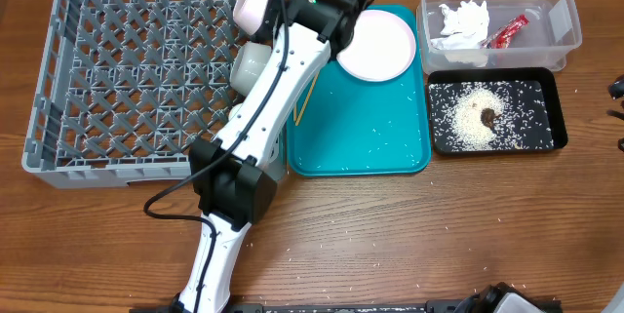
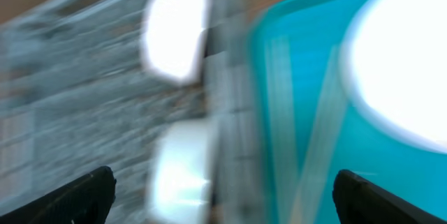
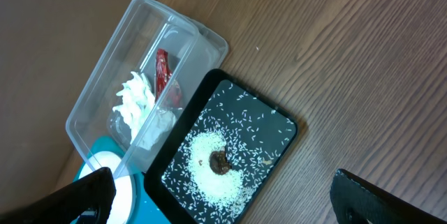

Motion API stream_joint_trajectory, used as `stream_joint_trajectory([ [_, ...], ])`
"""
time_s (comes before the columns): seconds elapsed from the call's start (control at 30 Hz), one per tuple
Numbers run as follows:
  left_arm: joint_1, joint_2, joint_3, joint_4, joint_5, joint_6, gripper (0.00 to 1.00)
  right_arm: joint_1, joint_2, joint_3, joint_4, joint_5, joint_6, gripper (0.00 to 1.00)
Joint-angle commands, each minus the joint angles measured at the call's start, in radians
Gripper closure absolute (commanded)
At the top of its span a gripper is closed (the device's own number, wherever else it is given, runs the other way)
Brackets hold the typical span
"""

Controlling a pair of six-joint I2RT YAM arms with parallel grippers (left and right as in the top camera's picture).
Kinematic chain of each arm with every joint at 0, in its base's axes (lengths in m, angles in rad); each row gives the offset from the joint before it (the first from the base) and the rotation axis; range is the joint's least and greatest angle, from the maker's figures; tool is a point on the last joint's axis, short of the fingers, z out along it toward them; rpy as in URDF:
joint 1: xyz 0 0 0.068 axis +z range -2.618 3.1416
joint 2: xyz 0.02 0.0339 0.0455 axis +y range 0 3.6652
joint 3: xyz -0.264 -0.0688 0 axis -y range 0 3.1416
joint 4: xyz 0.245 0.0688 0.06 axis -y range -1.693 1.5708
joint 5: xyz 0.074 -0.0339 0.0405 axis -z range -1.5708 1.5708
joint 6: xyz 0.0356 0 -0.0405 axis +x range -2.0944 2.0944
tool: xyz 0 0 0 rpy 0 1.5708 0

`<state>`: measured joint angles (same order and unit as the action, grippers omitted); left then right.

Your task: Sort waste into correct bins and load items into the dishwasher

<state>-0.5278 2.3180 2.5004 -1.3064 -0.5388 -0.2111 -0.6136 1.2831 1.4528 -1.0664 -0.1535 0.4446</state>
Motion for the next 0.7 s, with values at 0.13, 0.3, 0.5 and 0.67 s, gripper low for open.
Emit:
stream_joint_trajectory([
  [0.13,-0.003,0.022,-0.032,0.138,0.520,-0.313,0.09,-0.001,-0.002,0.024,0.005,-0.005,0.003,0.00],
  [0.3,-0.024,0.068,-0.158,0.291,0.472,-0.478,0.21,-0.001,-0.002,0.024,0.005,-0.005,0.003,0.00],
  [0.5,-0.051,0.153,-0.164,0.293,0.367,-0.661,0.23,-0.001,-0.002,0.024,0.005,-0.005,0.003,0.00],
  [0.67,-0.068,0.215,-0.164,0.319,0.304,-0.762,0.29,-0.001,-0.002,0.024,0.005,-0.005,0.003,0.00],
])
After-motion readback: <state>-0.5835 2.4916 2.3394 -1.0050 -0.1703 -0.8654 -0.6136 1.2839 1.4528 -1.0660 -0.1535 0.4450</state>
